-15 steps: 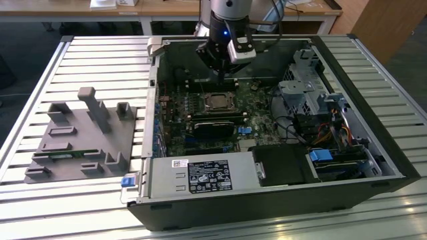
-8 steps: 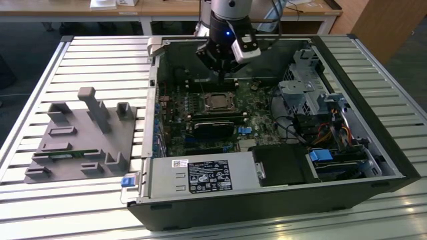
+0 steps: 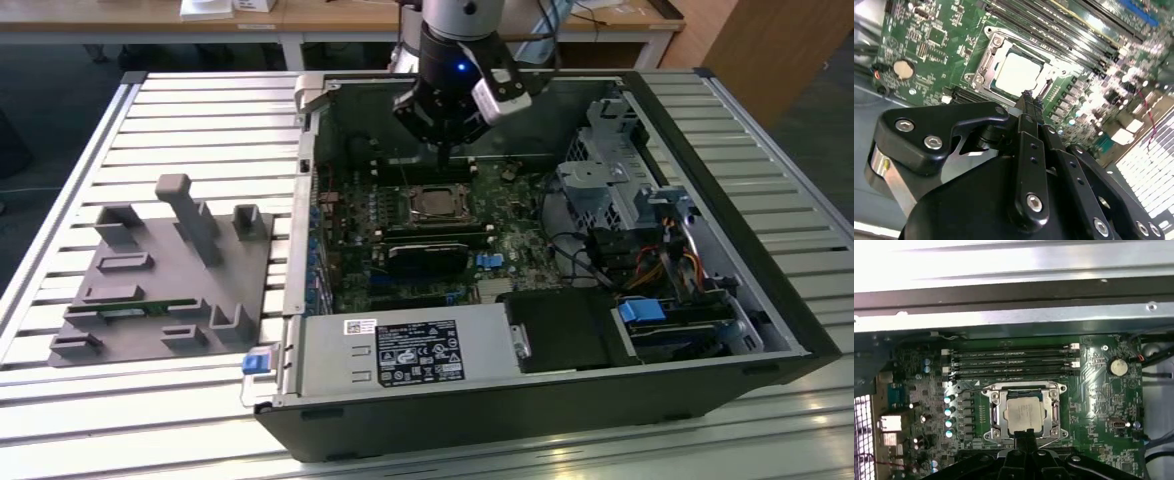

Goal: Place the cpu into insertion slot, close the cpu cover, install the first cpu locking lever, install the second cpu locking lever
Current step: 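Install the first cpu locking lever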

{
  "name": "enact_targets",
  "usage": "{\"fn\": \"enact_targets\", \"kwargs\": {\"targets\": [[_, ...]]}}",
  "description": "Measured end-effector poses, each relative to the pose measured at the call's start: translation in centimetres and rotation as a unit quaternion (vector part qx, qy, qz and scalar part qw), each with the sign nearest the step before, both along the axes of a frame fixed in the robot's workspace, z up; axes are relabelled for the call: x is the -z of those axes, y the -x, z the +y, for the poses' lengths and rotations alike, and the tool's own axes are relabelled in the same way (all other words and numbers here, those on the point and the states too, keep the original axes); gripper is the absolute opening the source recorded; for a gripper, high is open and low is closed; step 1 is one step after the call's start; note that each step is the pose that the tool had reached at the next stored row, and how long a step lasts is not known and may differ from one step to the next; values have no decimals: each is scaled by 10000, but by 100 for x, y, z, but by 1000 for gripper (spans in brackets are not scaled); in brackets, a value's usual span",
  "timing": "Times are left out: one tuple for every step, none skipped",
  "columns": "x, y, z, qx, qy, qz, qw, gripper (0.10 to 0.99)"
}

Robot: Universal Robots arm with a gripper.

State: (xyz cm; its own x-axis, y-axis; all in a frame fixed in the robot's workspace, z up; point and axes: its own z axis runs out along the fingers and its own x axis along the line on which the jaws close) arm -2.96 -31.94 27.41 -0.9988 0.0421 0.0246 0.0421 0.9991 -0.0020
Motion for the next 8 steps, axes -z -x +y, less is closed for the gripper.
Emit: {"fn": "enact_targets", "kwargs": {"targets": [[0,0,0,-89,0,0,10000,106],[0,0,0,-180,0,0,9998,106],[0,0,0,-269,0,0,9996,106],[0,0,0,-359,0,0,9994,106],[0,0,0,-453,0,0,9990,106],[0,0,0,-524,-1,0,9986,106],[0,0,0,-572,-4,-4,9984,106],[0,1,0,-598,-16,-20,9982,106]]}}
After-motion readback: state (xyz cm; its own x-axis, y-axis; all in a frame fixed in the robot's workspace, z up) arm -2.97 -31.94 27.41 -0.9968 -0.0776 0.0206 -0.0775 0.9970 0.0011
